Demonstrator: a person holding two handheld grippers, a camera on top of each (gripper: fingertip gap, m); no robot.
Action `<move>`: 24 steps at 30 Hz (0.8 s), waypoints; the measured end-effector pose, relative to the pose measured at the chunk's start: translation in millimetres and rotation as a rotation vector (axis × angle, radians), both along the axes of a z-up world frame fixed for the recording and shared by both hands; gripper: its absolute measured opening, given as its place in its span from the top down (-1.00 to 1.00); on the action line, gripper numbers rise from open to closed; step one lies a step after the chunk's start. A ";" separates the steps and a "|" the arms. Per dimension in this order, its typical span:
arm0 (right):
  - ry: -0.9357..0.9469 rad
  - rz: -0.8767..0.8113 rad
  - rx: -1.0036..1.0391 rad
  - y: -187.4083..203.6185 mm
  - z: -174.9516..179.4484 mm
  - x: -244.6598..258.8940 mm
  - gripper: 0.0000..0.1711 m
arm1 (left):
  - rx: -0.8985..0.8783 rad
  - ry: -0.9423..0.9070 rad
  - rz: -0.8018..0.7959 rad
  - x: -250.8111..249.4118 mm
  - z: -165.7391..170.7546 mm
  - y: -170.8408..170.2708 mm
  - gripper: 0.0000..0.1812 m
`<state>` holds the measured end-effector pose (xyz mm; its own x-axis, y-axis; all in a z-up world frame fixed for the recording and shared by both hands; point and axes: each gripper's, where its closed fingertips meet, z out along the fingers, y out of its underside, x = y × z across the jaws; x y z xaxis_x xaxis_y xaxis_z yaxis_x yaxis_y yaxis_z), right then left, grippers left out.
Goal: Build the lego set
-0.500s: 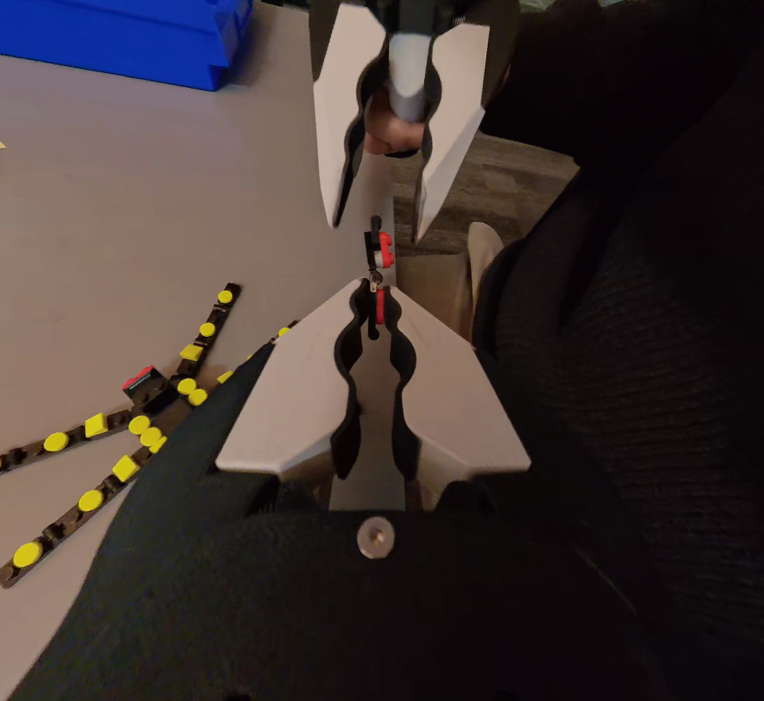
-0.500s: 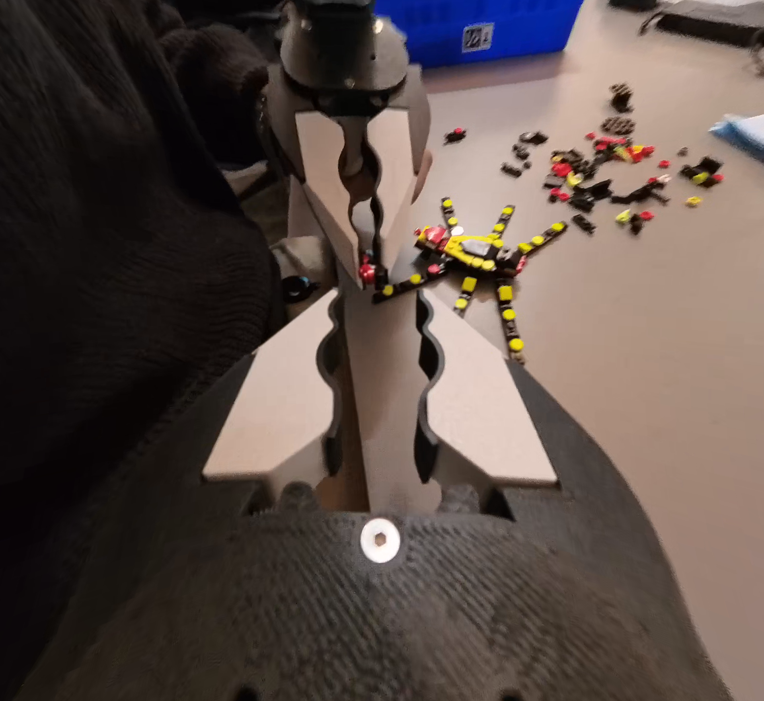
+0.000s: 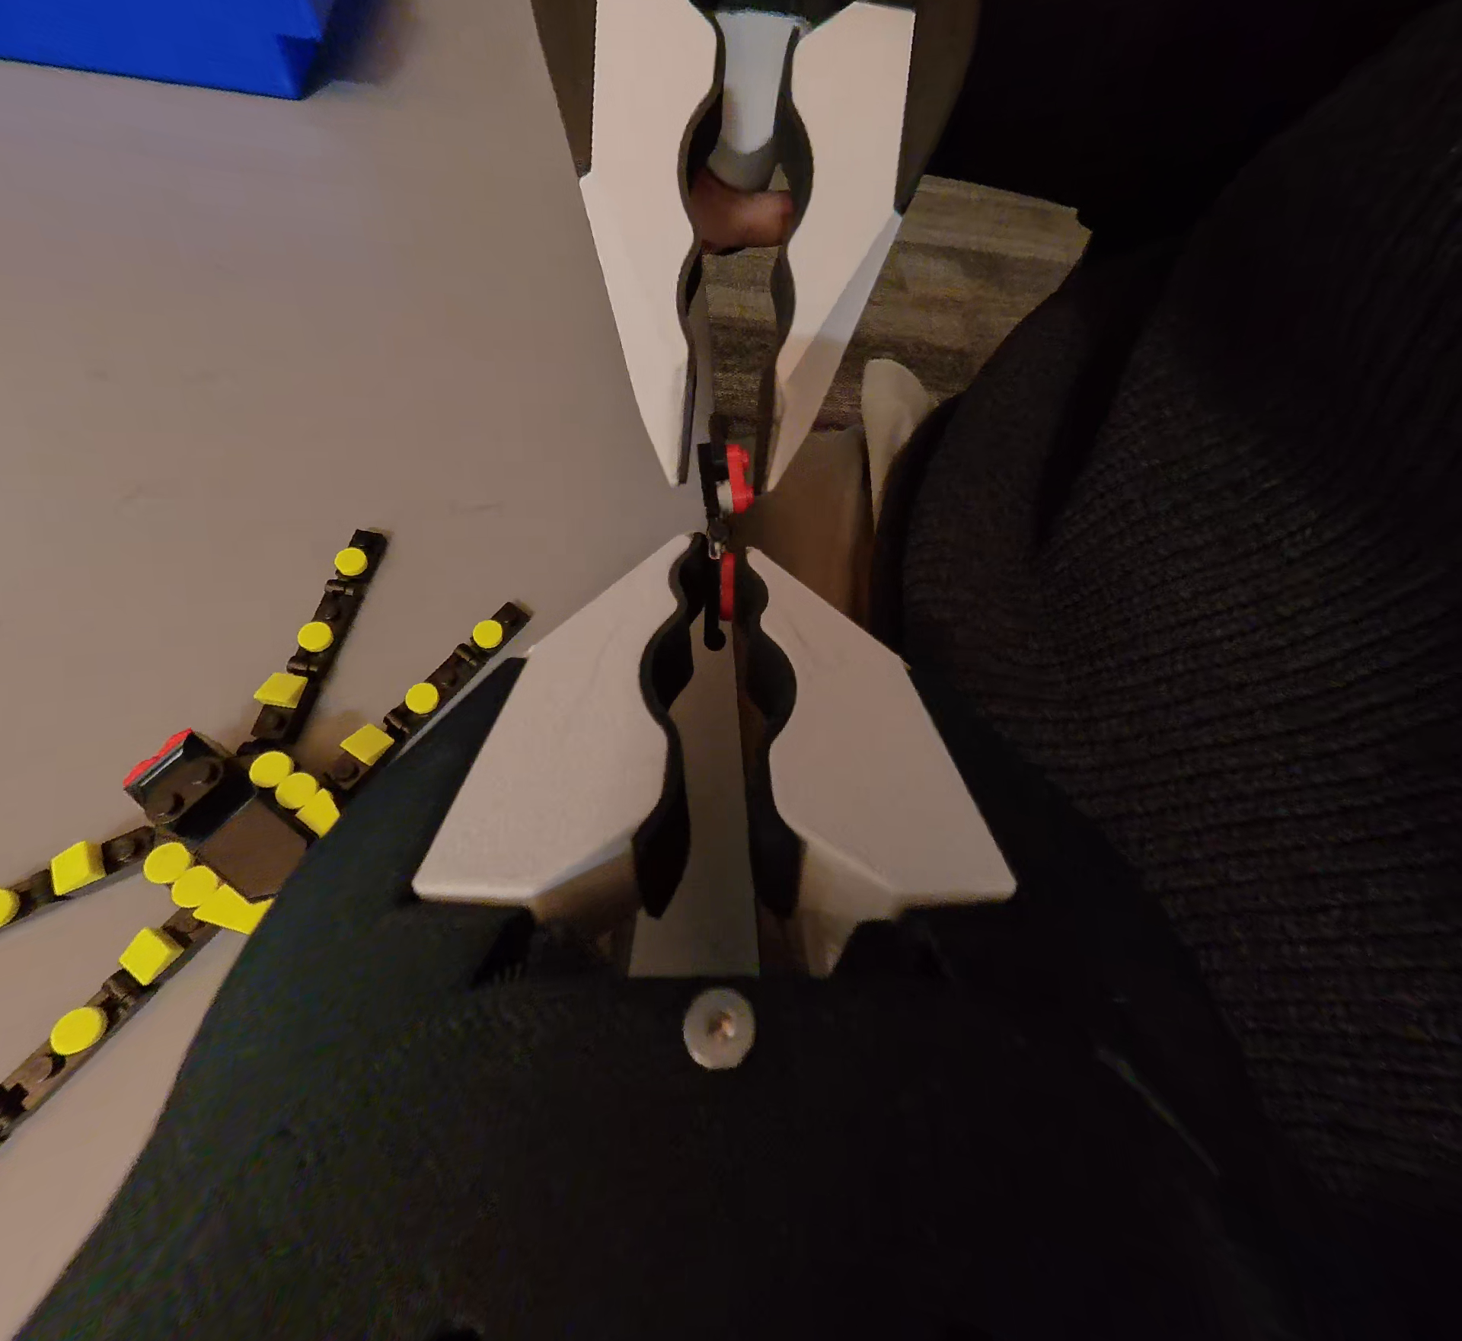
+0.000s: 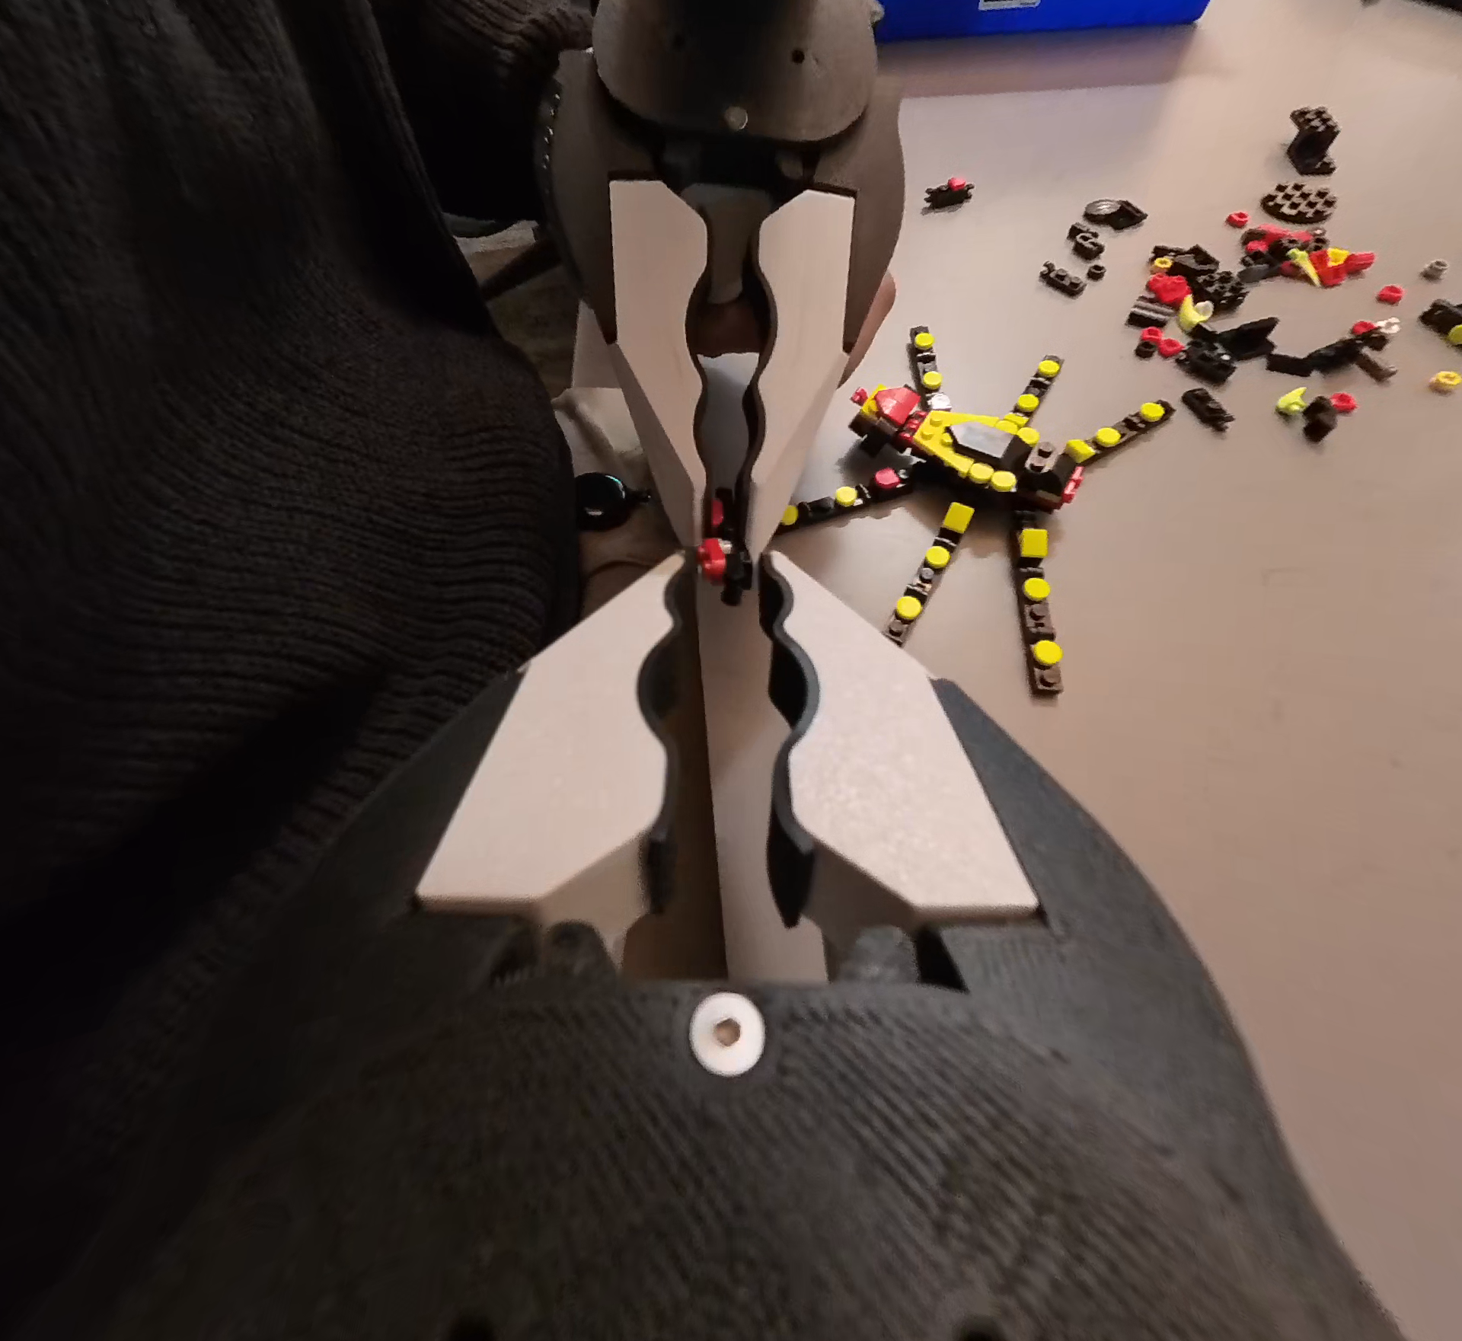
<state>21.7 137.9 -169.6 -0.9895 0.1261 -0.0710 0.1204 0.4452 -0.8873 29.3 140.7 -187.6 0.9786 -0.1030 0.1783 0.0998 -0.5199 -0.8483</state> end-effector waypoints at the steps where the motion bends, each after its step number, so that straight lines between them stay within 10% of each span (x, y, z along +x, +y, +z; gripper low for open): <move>1: 0.001 0.002 0.002 -0.2 -0.5 0.4 0.84 | 0.003 -0.002 -0.001 0.4 0.5 0.2 0.96; 24: -0.022 -0.063 -0.006 0.9 2.4 -11.0 0.88 | 0.021 -0.101 0.118 -12.9 6.3 4.8 0.95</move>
<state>10.8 138.8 -167.2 -0.9777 0.1880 -0.0934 0.1674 0.4304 -0.8870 16.4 145.5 -181.3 0.9613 0.0067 0.2754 0.2446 -0.4814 -0.8417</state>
